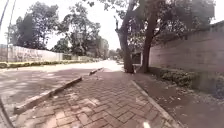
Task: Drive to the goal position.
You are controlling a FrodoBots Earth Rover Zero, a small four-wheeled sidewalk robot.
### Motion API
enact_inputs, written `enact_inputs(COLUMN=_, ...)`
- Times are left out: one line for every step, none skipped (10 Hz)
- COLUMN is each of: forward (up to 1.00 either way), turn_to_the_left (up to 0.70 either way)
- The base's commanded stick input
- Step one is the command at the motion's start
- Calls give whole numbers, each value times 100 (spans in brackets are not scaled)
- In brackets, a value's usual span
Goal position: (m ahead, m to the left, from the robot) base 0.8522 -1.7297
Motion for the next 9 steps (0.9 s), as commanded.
enact_inputs(forward=50, turn_to_the_left=0)
enact_inputs(forward=50, turn_to_the_left=0)
enact_inputs(forward=50, turn_to_the_left=0)
enact_inputs(forward=50, turn_to_the_left=0)
enact_inputs(forward=50, turn_to_the_left=0)
enact_inputs(forward=50, turn_to_the_left=0)
enact_inputs(forward=50, turn_to_the_left=0)
enact_inputs(forward=50, turn_to_the_left=0)
enact_inputs(forward=50, turn_to_the_left=0)
